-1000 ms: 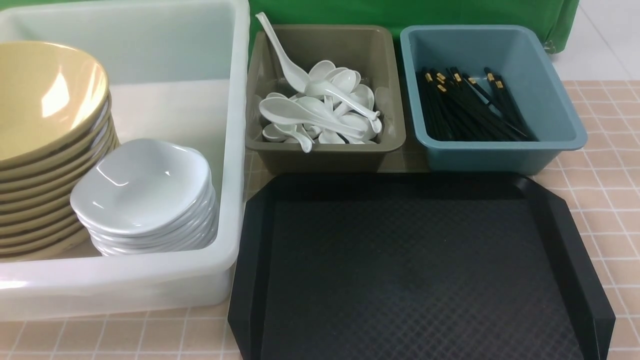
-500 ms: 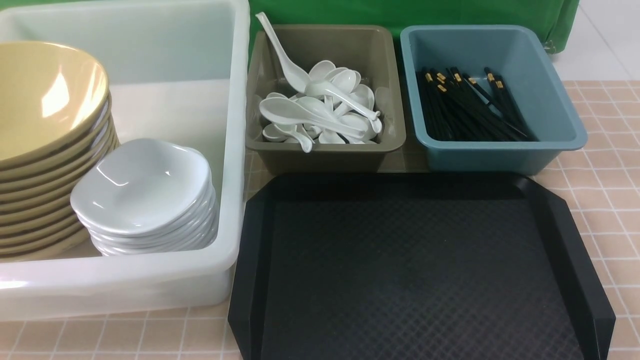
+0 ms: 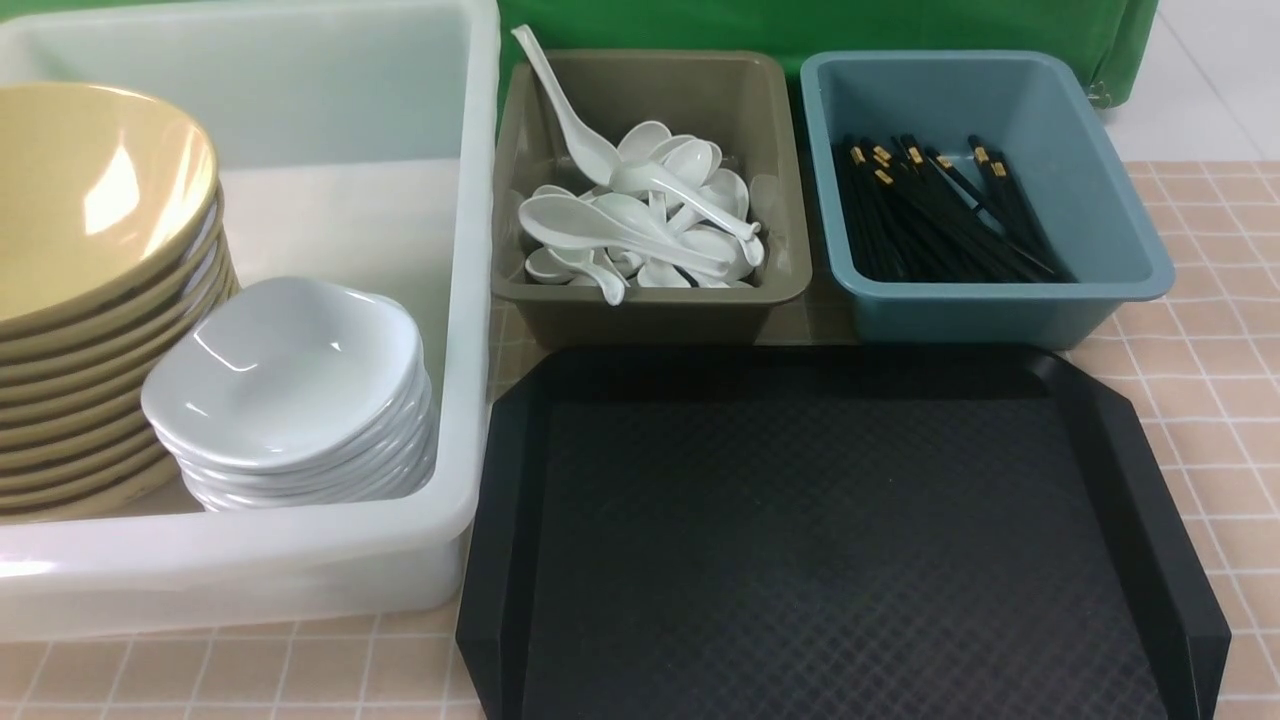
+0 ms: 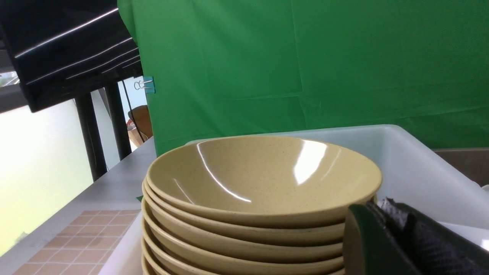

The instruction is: On brown table put chopsticks spoon bowls plates into blue grey white boxes.

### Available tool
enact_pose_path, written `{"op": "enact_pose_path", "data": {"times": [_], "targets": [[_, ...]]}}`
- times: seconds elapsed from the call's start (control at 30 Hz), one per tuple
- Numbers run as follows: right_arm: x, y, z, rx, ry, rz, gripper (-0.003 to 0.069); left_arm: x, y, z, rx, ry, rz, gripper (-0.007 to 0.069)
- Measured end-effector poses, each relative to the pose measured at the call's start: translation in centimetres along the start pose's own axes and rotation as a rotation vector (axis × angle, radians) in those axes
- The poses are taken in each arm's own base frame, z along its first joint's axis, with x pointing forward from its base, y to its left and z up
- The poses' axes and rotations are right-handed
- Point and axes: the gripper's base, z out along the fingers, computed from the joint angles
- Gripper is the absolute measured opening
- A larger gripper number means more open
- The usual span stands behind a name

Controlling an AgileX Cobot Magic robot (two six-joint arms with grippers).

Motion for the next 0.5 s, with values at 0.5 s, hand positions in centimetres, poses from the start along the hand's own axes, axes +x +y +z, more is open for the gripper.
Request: {"op": "enact_pose_path", "data": {"times": [0.5], "targets": [[0.0,0.0,0.0,-0.001,0.0,0.003,0.0069,8.2,-0.9,0.3,0.001,0.243,-0.015,0.0004]]}}
